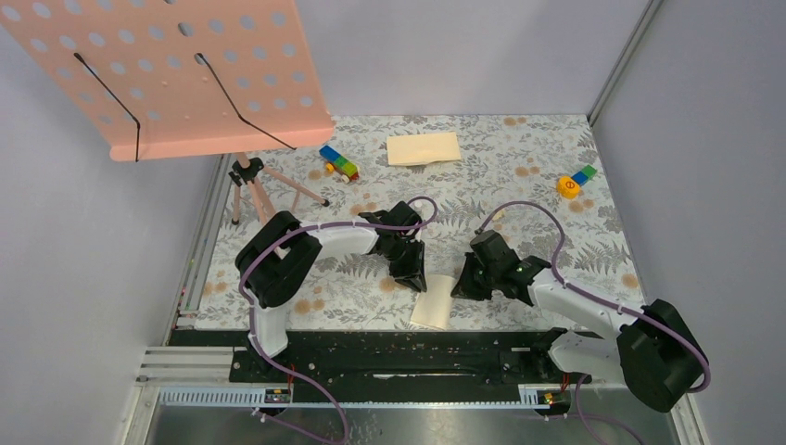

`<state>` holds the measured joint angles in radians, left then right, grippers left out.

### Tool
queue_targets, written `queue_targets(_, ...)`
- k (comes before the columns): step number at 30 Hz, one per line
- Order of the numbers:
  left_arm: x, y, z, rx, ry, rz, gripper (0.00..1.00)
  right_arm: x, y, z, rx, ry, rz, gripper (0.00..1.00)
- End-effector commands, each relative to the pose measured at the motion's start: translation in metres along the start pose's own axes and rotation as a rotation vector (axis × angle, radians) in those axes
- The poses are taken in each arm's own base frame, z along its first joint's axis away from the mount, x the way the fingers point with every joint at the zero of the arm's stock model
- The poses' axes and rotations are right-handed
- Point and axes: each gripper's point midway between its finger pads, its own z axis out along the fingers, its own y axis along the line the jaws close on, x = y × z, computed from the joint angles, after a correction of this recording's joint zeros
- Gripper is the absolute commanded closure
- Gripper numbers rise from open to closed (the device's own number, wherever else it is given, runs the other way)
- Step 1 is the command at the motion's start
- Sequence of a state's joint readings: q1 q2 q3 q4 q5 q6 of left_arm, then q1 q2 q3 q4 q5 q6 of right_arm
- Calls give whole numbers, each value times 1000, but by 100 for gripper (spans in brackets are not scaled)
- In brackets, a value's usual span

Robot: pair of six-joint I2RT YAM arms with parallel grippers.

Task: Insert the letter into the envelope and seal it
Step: Fold the letter at the center of the board.

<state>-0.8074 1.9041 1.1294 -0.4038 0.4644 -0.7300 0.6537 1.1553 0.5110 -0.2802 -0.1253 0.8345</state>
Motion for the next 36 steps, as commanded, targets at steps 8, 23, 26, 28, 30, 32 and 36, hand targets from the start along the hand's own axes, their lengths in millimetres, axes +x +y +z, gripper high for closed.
queue_targets(8, 6, 13, -4, -60, -3, 18, 79, -8, 14, 9, -47, 2, -11, 98)
queue_targets(23, 2, 7, -41, -114, -81, 67, 62, 4, 10, 31, -27, 89, 1, 100)
queue_targets(26, 3, -3, -56, -88, -110, 77, 56, 5, 9, 34, -19, 101, 5, 100)
queue_targets(28, 9, -15, -59, -36, -101, 88, 58, 5, 10, 35, -17, 105, 4, 100)
queue_targets(30, 19, -29, -56, 59, -58, 92, 62, 5, 10, 35, -16, 106, 3, 100)
queue_targets(32, 28, -41, -48, 158, -8, 79, 67, 5, 10, 36, -13, 109, 1, 100)
queue_targets(36, 41, -41, -26, 230, 52, 67, 82, 5, 9, 37, -7, 110, 4, 100)
